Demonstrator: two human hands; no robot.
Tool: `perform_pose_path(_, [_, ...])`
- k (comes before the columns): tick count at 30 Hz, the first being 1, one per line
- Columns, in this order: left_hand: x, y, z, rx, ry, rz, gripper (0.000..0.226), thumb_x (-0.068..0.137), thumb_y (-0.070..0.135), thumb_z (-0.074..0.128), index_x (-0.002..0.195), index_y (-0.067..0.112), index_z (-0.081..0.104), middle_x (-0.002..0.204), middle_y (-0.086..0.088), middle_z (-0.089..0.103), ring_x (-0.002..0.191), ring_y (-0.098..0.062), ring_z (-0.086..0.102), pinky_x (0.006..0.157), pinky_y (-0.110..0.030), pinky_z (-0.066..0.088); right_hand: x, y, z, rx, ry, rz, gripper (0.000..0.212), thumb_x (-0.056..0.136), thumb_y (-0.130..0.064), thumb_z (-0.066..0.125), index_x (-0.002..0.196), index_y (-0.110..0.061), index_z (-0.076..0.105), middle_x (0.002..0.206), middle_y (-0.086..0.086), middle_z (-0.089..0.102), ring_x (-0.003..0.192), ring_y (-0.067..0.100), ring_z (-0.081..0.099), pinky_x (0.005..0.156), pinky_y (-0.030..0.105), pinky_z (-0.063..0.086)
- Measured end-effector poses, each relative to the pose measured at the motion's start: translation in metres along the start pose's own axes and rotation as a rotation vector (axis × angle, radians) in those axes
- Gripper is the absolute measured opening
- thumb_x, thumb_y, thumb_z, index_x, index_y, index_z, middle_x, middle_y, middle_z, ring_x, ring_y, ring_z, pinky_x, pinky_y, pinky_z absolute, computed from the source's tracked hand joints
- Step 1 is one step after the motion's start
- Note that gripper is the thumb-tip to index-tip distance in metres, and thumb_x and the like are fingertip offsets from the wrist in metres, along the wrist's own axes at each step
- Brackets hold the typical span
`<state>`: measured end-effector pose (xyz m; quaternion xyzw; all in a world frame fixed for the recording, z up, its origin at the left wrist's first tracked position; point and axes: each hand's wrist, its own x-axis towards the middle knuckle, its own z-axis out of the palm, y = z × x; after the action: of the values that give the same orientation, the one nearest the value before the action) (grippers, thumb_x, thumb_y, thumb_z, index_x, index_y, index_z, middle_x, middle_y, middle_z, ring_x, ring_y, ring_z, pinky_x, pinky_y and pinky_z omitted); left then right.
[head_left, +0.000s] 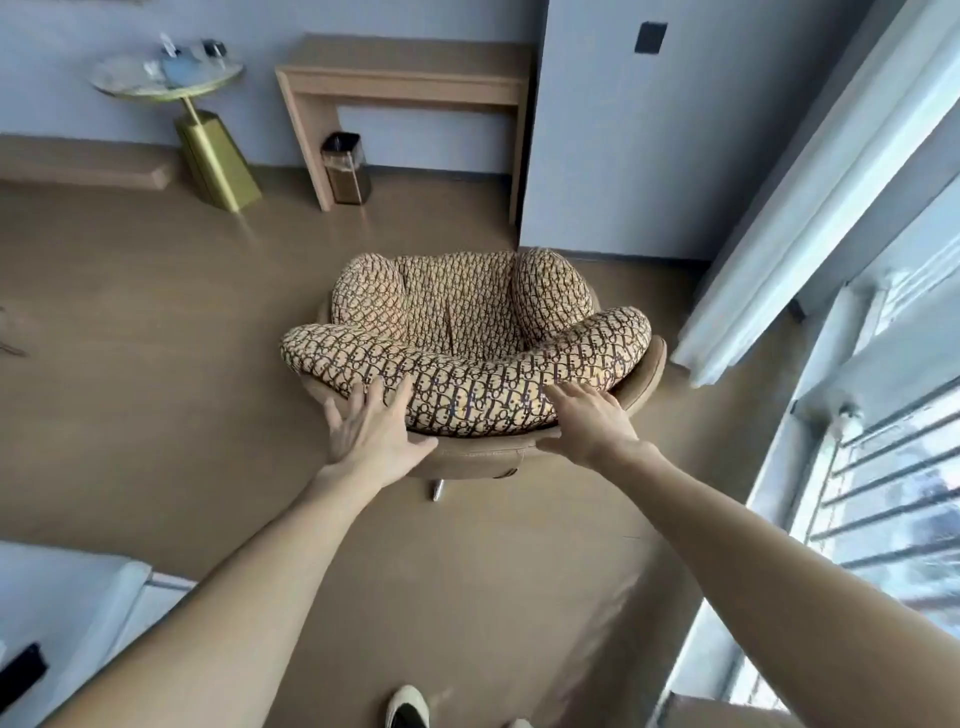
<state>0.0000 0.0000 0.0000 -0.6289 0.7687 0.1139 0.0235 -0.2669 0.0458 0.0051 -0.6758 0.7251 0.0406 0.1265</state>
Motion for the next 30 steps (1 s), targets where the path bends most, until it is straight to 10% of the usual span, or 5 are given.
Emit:
perform_pose_path(17, [0.087, 0.007, 0.133, 0.195, -0.260, 0.131, 0.078, 0.078, 0.071, 0.061, 0.143, 0.030, 0.044, 0.143, 0.000, 0.053, 0.139, -0.027, 0.038, 0.124, -0.054, 0.009, 0.097, 0.073, 0.136, -0.196, -0.144, -0.059, 0.052, 0.085, -0.043, 0.071, 0.129, -0.023, 0.052, 0.130, -0.001, 0.060, 0.131, 0.022, 0.052, 0.120, 0.040, 0.027])
perform_pose_path(21, [0.091, 0.007, 0.147, 0.176, -0.157, 0.109, 0.056, 0.082, 0.040, 0.076, 0.131, 0.032, 0.051, 0.131, 0.006, 0.059, 0.130, -0.025, 0.044, 0.124, -0.053, 0.009, 0.107, 0.071, 0.148, -0.146, -0.079, 0.000, 0.040, 0.081, -0.011, 0.059, 0.118, -0.024, 0.055, 0.114, -0.005, 0.065, 0.120, 0.023, 0.056, 0.112, 0.040, 0.030])
perform_pose_path(30, [0.110, 0.010, 0.152, 0.147, -0.021, -0.028, 0.044, 0.085, 0.001, 0.056, 0.117, 0.031, 0.065, 0.113, 0.007, 0.065, 0.119, -0.022, 0.048, 0.113, -0.046, 0.020, 0.126, 0.057, 0.148, -0.182, -0.033, 0.067, 0.033, 0.084, -0.011, 0.054, 0.112, -0.028, 0.060, 0.109, -0.003, 0.067, 0.113, 0.026, 0.057, 0.101, 0.042, 0.034])
